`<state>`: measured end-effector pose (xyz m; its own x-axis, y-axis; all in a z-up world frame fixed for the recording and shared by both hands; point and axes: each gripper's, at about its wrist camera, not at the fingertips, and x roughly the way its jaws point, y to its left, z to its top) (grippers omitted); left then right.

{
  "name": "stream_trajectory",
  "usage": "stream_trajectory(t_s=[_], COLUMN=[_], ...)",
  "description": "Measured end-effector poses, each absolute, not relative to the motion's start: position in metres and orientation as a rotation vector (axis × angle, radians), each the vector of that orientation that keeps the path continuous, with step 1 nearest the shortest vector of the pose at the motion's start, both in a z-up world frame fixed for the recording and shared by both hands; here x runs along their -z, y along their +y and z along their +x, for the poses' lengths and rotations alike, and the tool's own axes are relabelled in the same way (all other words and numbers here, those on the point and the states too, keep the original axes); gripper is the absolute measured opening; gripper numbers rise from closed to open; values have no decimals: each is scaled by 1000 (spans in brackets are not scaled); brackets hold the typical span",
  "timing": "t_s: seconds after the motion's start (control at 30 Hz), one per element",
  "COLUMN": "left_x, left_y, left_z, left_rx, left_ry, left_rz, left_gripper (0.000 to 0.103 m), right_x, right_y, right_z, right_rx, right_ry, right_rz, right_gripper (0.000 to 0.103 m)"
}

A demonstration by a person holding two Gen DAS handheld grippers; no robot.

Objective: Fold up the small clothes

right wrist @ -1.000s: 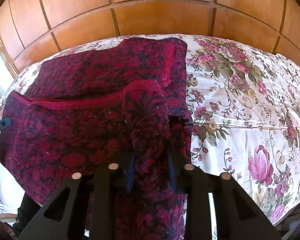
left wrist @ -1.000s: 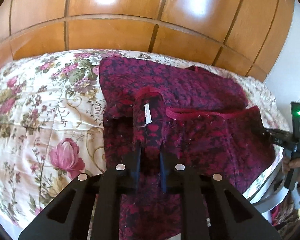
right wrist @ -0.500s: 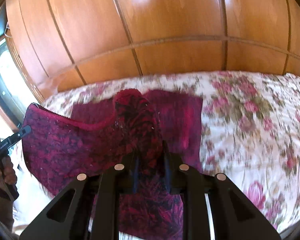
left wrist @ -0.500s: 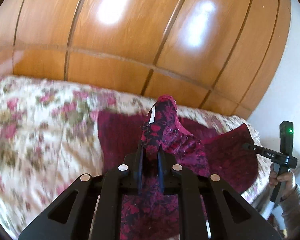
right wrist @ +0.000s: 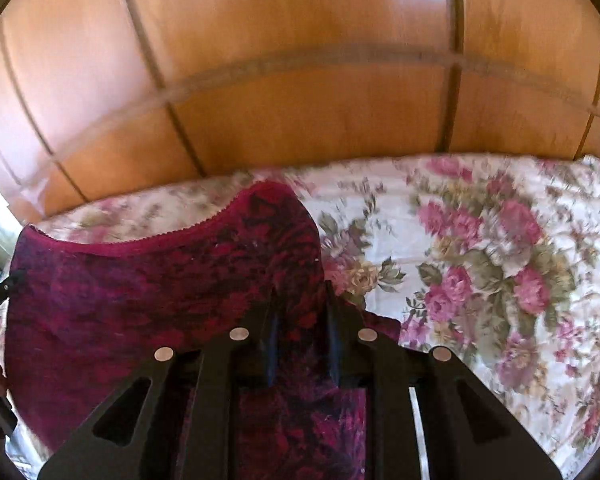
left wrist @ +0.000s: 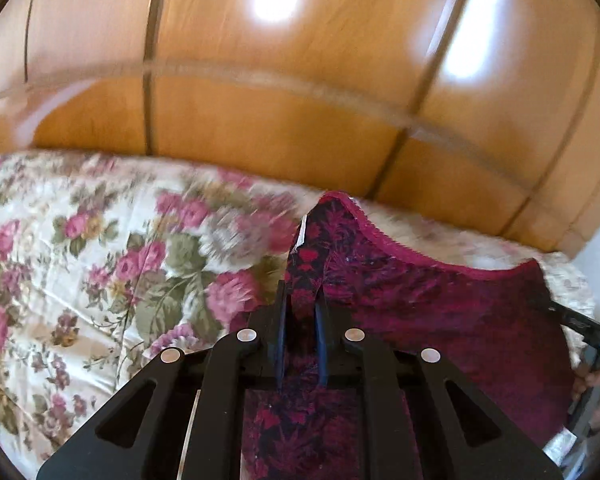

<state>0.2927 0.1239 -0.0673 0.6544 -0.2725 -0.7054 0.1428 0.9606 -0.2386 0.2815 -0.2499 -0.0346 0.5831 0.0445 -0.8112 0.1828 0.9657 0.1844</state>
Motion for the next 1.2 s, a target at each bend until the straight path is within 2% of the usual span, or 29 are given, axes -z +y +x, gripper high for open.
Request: stream_trajectory(t_s=[0.07, 0.13, 0.2, 0.27, 0.3, 0.33, 0.37, 0.4, 0.6, 0.73, 0.83, 0.87, 0.9, 0.93, 0.97, 1.0, 1.2], left_x=[92, 109, 108, 102, 98, 93, 91, 88, 108, 126, 141, 143, 145, 146, 144, 141, 117], left_y=[127, 134, 142, 151, 155, 160, 165, 171, 204, 205, 194, 192, 190, 189, 189, 188, 196], left_z=[307, 315, 314, 307, 300, 290, 280, 268, 190, 151, 145, 145, 148, 150, 147, 145, 122], left_rx=[224, 242, 263, 283, 294, 302, 290, 289, 446, 504, 537, 529, 528, 539, 532, 535, 577], left_ry=[901, 947, 948, 943, 935, 925, 923, 909, 951, 992, 1050, 1045, 1051, 1059, 1049, 1035, 989], left_rz=[-192, -241, -288, -324, -333, -338, -337, -346, -484, -549, -602, -601, -604, -616, -618, -612, -610], left_gripper=[11, 16, 19, 26, 32, 55, 67, 75, 75, 76, 74, 67, 49, 35, 31, 23, 19], right_x=[52, 57, 55, 47, 43, 37, 35, 34, 56, 83, 83, 82, 83, 81, 77, 74, 46], right_y=[-254, -257, -261, -265, -267, -270, -272, -274, -294, -291, -285, -283, -281, -277, -274, -273, -270], right_z=[289, 291, 288, 278, 270, 257, 248, 237, 145, 99, 91, 93, 96, 98, 99, 98, 71], right_rx=[89, 79, 73, 47, 36, 24, 17, 6, -68, -92, -69, -75, -95, -94, -106, -109, -157], right_ry=[977, 982, 980, 969, 959, 944, 939, 935, 977, 1003, 959, 963, 971, 987, 987, 981, 950], right_rz=[260, 272, 285, 310, 320, 334, 349, 370, 572, 703, 698, 703, 708, 694, 681, 674, 661], right_gripper=[20, 24, 45, 49, 51, 57, 67, 72, 83, 87, 85, 72, 52, 48, 33, 28, 23])
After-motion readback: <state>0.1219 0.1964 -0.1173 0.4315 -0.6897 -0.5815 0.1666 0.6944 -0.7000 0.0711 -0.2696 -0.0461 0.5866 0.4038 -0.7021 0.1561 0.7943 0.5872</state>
